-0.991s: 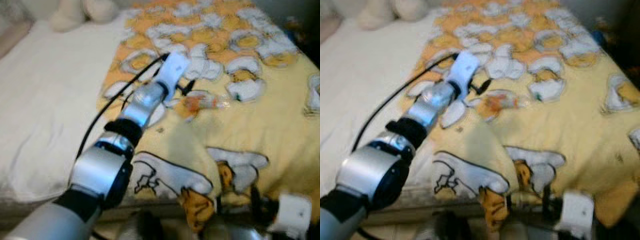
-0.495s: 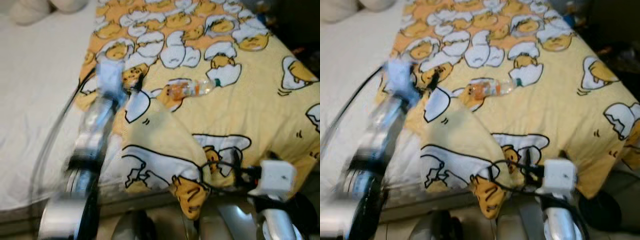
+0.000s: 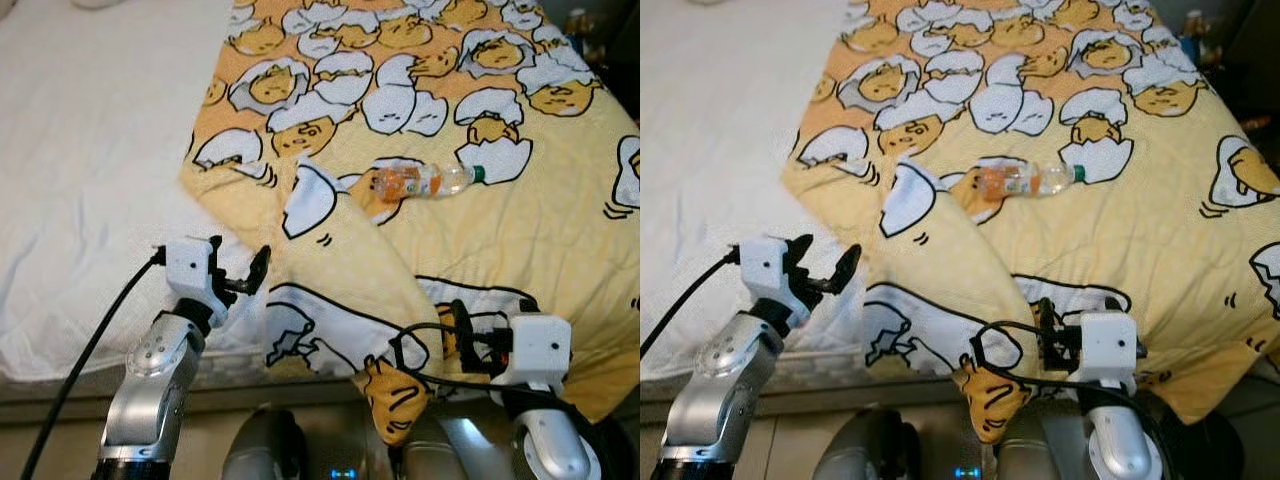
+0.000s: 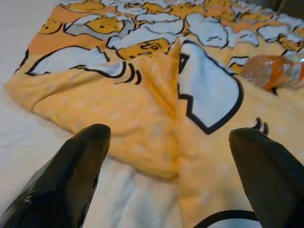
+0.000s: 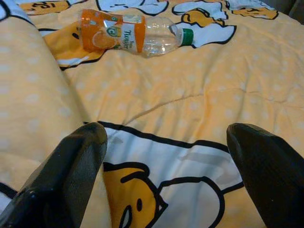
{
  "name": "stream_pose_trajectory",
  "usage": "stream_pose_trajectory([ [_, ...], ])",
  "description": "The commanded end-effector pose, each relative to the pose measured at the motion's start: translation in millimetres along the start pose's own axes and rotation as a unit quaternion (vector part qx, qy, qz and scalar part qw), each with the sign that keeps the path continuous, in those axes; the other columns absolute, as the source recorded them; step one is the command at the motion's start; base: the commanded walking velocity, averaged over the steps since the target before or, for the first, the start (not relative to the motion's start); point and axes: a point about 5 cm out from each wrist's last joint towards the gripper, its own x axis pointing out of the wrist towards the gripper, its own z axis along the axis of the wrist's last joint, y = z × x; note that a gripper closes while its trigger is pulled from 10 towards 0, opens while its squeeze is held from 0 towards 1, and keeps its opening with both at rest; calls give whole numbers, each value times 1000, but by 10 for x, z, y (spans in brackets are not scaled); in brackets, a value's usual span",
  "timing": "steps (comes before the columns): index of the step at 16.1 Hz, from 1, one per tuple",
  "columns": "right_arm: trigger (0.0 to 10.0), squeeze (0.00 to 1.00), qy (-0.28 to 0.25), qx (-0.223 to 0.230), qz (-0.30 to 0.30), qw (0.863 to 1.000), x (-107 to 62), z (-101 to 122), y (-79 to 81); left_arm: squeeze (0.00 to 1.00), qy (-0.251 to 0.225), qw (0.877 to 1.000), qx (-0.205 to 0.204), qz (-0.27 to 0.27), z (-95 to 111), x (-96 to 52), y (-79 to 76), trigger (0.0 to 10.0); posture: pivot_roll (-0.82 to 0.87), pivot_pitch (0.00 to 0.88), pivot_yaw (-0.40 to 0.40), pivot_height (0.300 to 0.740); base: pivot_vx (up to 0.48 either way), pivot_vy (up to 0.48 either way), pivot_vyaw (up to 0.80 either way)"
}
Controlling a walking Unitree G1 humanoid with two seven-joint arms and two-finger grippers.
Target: Clean up the room
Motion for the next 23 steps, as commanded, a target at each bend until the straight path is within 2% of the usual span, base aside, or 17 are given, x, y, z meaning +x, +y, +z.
stream_pose_trajectory([
  [1, 10000, 24, 13, 3, 5, 1000, 28, -49, 10, 0, -6, 1000, -1, -23, 68, -11, -66, 10000, -175, 164, 62, 697, 0, 0, 0],
  [4, 10000, 20, 9, 4, 9, 1000, 63, -44, 26, 0, 26, 999, 6, -44, -71, 5, -109, 10000, -180, 173, 60, 697, 0, 0, 0],
  [5, 10000, 20, 13, 7, 15, 1000, 36, -56, 44, 0, 54, 997, 6, -52, -240, 50, -99, 10000, -192, 183, 62, 697, 0, 0, 0],
  [8, 10000, 20, 35, 4, 17, 999, -59, -138, -6, 0, 99, 994, 8, -54, -440, 128, -50, 10000, -229, 194, 65, 697, 0, 0, 0],
  [10, 10000, 20, 38, 2, 15, 999, -74, -151, -26, 0, 107, 993, 9, -51, -486, 124, -45, 10000, -249, 193, 66, 697, 0, 0, 0],
  [13, 10000, 16, 42, -1, 11, 999, -101, -166, -53, 0, 128, 989, 3, -71, -647, 112, -130, 10000, -258, 191, 66, 697, 0, 0, 0],
  [14, 10000, 20, 44, -2, 13, 999, -113, -178, -50, 0, 142, 987, 16, -72, -726, 83, -108, 10000, -258, 191, 66, 697, 0, 0, 0],
  [17, 10000, 20, 47, -3, 17, 999, -103, -188, -49, 0, 166, 984, 18, -62, -863, 27, -45, 10000, -258, 189, 62, 697, 0, 0, 0],
  [19, 10000, 20, 47, -3, 23, 999, -81, -195, -41, 0, 177, 982, 17, -65, -936, 51, -68, 10000, -258, 185, 57, 697, 0, 0, 0],
  [23, 10000, 20, 44, -6, 25, 999, -50, -185, -52, 0, 186, 981, 31, -46, -1000, 73, 47, 10000, -269, 178, 54, 697, 0, 0, 0],
])
